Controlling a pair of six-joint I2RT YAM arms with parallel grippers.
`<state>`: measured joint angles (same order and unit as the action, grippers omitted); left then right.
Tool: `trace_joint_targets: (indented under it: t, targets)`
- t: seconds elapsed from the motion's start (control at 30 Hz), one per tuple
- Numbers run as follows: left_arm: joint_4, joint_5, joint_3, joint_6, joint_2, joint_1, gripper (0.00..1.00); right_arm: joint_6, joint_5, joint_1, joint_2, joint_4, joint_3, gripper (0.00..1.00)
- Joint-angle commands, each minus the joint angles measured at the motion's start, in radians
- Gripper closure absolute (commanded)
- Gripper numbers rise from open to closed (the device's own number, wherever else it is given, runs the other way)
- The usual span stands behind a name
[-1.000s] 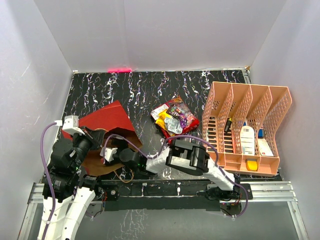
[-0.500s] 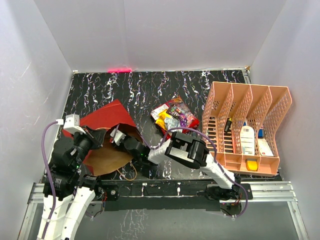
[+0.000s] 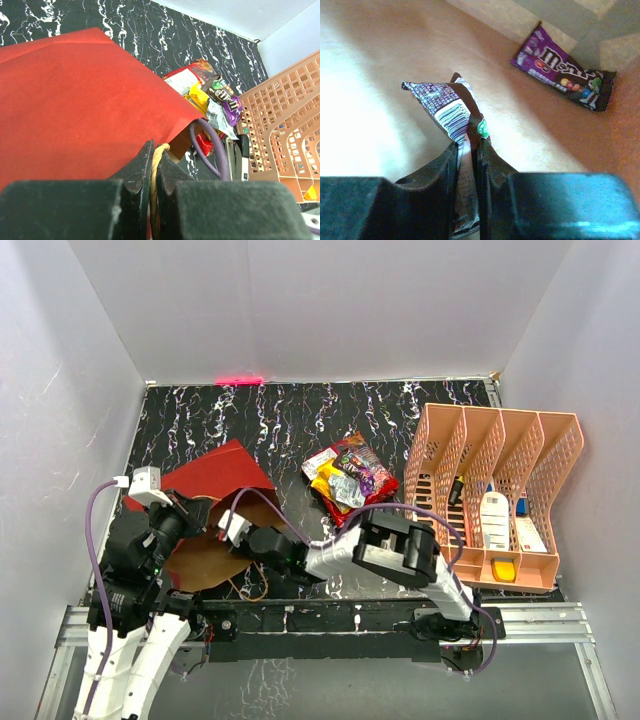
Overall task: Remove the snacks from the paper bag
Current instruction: Take out the snack from the paper bag, then place the snack at the center of the board.
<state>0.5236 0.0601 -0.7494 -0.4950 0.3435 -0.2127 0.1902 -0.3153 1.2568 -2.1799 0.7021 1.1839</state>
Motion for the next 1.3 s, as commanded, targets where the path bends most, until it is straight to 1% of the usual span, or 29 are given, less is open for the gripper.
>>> trace_joint_targets:
  t: [0.0,0.2,0.33,0.43,0.5,0.53,0.63,0.7,0.73,0.8,0.9,1.0,1.07,1.17,1.27]
  targets:
    - [-0.015,-0.009,-0.005,-0.002,0.015,0.006,1.00,-0.015,0.010,0.057,0.180,0.047,-0.114,0.85]
    - [-0.016,-0.006,-0.004,-0.002,0.014,0.007,1.00,-0.121,0.036,0.070,0.417,0.050,-0.392,0.88]
    - [-0.017,-0.007,-0.003,-0.002,0.014,0.010,1.00,-0.124,0.089,0.070,0.649,0.041,-0.575,0.89]
    - [-0.019,-0.003,-0.002,-0.002,0.017,0.009,1.00,-0.109,0.097,0.070,0.847,0.006,-0.681,0.88]
    - [-0.020,-0.003,-0.001,-0.002,0.018,0.010,1.00,-0.107,0.020,0.070,0.968,-0.067,-0.708,0.88]
    - [-0.020,-0.003,-0.002,-0.002,0.018,0.010,1.00,-0.120,-0.051,0.070,1.037,-0.133,-0.710,0.88]
    - [-0.021,-0.005,-0.002,-0.001,0.018,0.013,1.00,-0.121,-0.286,0.069,1.132,-0.208,-0.711,0.88]
    - [-0.020,-0.003,-0.002,-0.002,0.020,0.013,1.00,-0.102,-0.418,0.058,1.157,-0.230,-0.707,0.88]
    - [-0.020,-0.001,-0.002,-0.002,0.020,0.012,1.00,-0.090,-0.451,0.039,1.160,-0.247,-0.697,0.88]
    - [-0.020,0.001,-0.001,-0.001,0.020,0.013,1.00,-0.089,-0.453,-0.030,1.148,-0.312,-0.657,0.88]
    - [-0.020,0.001,-0.001,-0.001,0.019,0.012,1.00,-0.128,-0.379,-0.153,1.097,-0.452,-0.560,0.88]
    - [-0.020,0.000,-0.001,0.000,0.018,0.012,1.00,-0.144,-0.326,-0.234,1.039,-0.562,-0.457,0.87]
    - [-0.020,0.001,-0.001,0.000,0.020,0.013,1.00,-0.149,-0.261,-0.287,1.003,-0.612,-0.403,0.86]
    - [-0.022,0.003,-0.002,-0.001,0.021,0.013,1.00,-0.178,-0.136,-0.367,0.956,-0.641,-0.353,0.84]
    - [-0.022,0.001,-0.002,-0.001,0.020,0.013,1.00,-0.184,-0.077,-0.411,0.918,-0.613,-0.337,0.84]
